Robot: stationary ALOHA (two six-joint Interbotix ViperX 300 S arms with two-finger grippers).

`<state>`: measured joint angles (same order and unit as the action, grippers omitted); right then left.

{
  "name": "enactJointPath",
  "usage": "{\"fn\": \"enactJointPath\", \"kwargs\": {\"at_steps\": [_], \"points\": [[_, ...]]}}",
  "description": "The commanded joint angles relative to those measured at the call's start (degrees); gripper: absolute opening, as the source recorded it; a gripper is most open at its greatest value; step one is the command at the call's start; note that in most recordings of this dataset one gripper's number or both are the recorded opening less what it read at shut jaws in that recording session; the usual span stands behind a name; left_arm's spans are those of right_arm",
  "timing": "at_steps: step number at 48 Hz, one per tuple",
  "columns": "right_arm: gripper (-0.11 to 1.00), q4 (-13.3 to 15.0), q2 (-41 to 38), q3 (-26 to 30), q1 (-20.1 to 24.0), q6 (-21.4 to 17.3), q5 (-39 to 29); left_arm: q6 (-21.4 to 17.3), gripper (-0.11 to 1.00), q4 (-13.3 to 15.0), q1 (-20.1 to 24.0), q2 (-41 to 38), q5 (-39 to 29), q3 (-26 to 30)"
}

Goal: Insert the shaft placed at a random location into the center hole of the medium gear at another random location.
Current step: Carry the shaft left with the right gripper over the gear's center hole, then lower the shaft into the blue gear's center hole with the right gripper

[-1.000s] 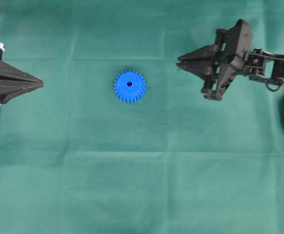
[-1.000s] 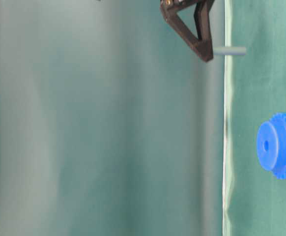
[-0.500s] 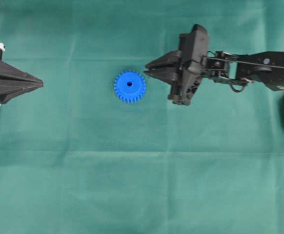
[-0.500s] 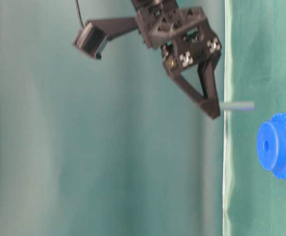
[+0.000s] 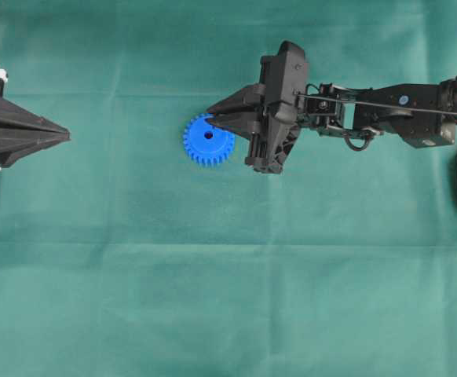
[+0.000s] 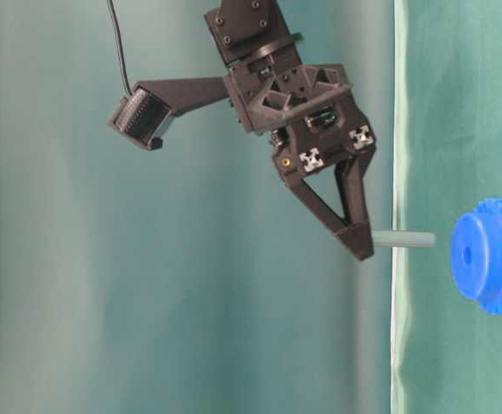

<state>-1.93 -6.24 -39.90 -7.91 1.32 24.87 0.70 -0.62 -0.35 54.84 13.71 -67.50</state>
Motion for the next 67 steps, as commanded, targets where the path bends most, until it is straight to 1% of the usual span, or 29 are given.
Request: {"fn": "enactJointPath", "kwargs": {"at_steps": [1,10,25,38,58,67], "points": [[0.12,0.0,0.9,1.3,0.2,1.0,0.2,-0.1,0.00,-0.2,-0.1,-0.4,0.3,1.1],[0.12,0.0,0.5,1.3,0.4,0.7,0.1,-0.1,0.00,-0.2,-0.1,-0.4,0.3,1.1],[0.12,-0.3,-2.2,1.2,0.9,0.4,0.7,-0.1,0.00,-0.2,-0.1,-0.4,0.4,1.1],[0.12,-0.4,-2.5,1.0,1.0,0.4,1.3,-0.1,0.00,-0.2,-0.1,-0.4,0.4,1.1],[0.12,-0.4,2.3,1.4,0.9,0.4,0.5,-0.1,0.00,-0.2,-0.1,-0.4,0.4,1.1],[0.12,-0.4,2.3,1.5,0.9,0.4,0.5,-0.1,0.00,-0.2,-0.1,-0.4,0.5,1.1]]}}
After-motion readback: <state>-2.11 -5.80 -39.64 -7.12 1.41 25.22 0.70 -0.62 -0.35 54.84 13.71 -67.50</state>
